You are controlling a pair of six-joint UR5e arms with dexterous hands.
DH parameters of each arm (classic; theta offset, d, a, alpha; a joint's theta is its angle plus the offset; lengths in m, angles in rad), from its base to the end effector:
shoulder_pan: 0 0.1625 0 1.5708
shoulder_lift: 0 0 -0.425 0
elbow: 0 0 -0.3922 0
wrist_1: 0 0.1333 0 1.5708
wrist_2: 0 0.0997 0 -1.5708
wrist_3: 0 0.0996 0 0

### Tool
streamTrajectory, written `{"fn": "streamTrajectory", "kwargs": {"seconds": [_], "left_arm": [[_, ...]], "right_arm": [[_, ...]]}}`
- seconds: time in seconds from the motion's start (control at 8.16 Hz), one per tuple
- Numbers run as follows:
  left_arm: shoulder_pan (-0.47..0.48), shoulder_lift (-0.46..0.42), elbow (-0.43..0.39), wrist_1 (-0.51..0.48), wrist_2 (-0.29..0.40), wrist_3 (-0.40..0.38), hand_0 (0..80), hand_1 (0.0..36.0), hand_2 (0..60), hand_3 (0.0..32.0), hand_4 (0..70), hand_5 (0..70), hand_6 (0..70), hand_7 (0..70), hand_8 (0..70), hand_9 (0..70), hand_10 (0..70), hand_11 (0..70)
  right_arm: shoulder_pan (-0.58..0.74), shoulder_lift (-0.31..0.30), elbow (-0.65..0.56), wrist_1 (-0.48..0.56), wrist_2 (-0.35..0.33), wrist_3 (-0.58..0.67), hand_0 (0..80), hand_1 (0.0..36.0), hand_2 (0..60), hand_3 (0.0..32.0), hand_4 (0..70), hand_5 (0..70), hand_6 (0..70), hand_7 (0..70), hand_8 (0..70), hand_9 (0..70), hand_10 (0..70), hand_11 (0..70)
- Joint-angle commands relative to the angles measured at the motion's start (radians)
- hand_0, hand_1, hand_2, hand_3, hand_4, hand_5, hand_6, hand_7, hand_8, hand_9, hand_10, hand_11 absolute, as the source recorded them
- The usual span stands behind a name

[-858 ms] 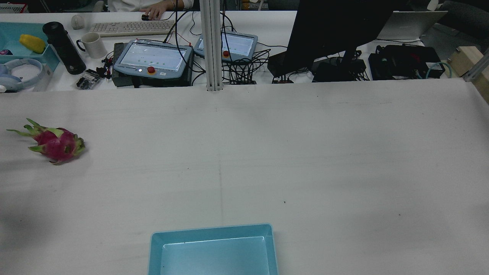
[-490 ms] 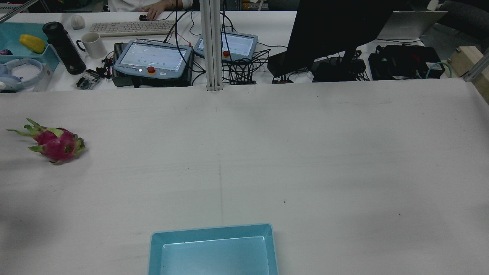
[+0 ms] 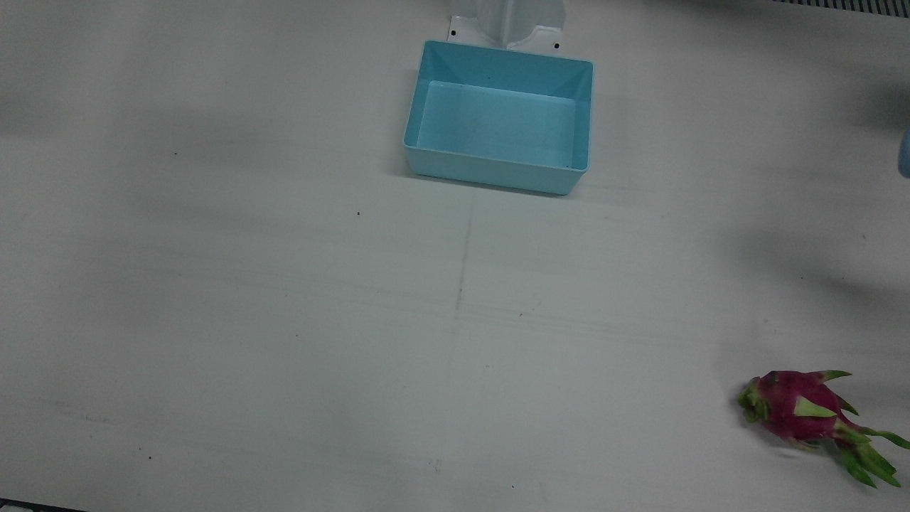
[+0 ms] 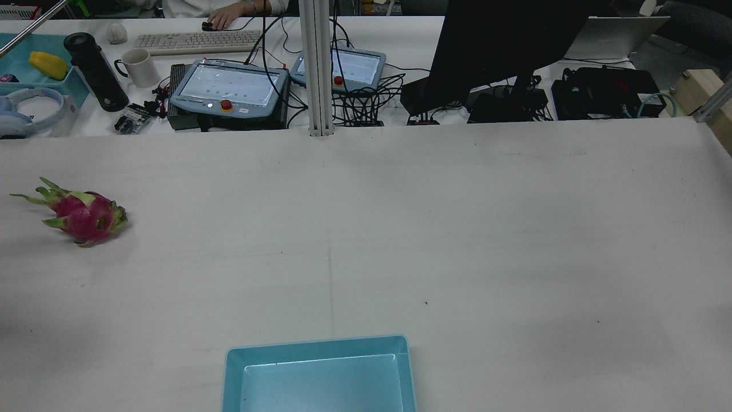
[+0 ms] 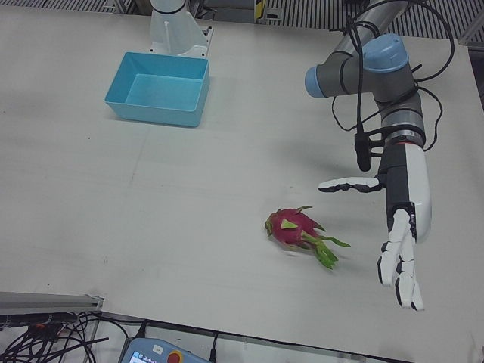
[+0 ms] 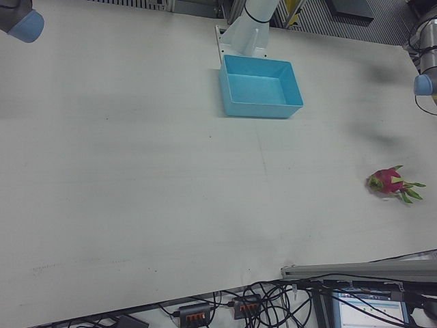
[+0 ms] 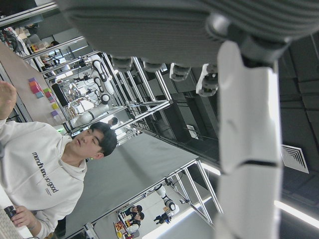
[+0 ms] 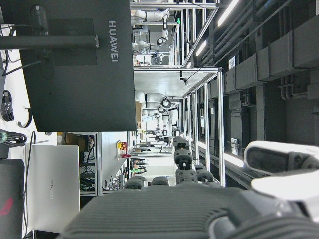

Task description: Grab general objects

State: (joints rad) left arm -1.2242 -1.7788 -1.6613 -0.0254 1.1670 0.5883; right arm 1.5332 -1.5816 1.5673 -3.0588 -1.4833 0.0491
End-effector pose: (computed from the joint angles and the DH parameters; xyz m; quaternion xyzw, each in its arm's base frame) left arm 0.0352 -0.6052 0.5284 0.2121 0.7755 -0.5840 0.1124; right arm 0.1234 -0.4984 0.6858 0.0018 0.7308 -0.6816 0.0359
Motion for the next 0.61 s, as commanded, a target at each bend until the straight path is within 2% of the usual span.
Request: {"fn": "streamTrajectory", "kwargs": {"seconds": [0.0,0.12,0.25,0.37,0.49], "left_arm": [[-0.252,0.028,-0.182,0.058,0.322,0.013,57.3,20.6,0.0,1.0,3.1,9.3,0.0,4.6,0.0,0.0,0.0,0.1],[-0.247,0.106,-0.213,0.033,0.322,0.031,56.8,20.0,0.0,0.2,4.2,10.5,0.0,5.7,0.0,0.0,0.0,0.6],[-0.242,0.133,-0.259,0.066,0.336,0.161,56.9,20.2,0.0,0.2,4.7,12.5,0.0,6.5,0.0,0.0,0.0,1.7],[-0.254,0.125,-0.303,0.196,0.441,0.333,55.9,19.7,0.0,0.0,4.7,13.7,0.0,6.7,0.0,0.0,0.0,2.3],[-0.255,0.112,-0.310,0.258,0.480,0.496,54.3,19.0,0.8,0.0,4.3,13.9,0.0,6.5,0.0,0.0,0.2,2.8]], "right_arm": [[0.001,0.000,0.000,0.000,0.000,0.000,0.0,0.0,0.0,0.0,0.0,0.0,0.0,0.0,0.0,0.0,0.0,0.0],[0.001,0.000,0.000,0.000,0.000,0.000,0.0,0.0,0.0,0.0,0.0,0.0,0.0,0.0,0.0,0.0,0.0,0.0],[0.001,0.000,0.000,0.000,0.000,0.000,0.0,0.0,0.0,0.0,0.0,0.0,0.0,0.0,0.0,0.0,0.0,0.0],[0.001,0.000,0.000,0.000,0.000,0.000,0.0,0.0,0.0,0.0,0.0,0.0,0.0,0.0,0.0,0.0,0.0,0.0],[-0.001,0.000,-0.001,0.000,0.000,0.000,0.0,0.0,0.0,0.0,0.0,0.0,0.0,0.0,0.0,0.0,0.0,0.0]]}}
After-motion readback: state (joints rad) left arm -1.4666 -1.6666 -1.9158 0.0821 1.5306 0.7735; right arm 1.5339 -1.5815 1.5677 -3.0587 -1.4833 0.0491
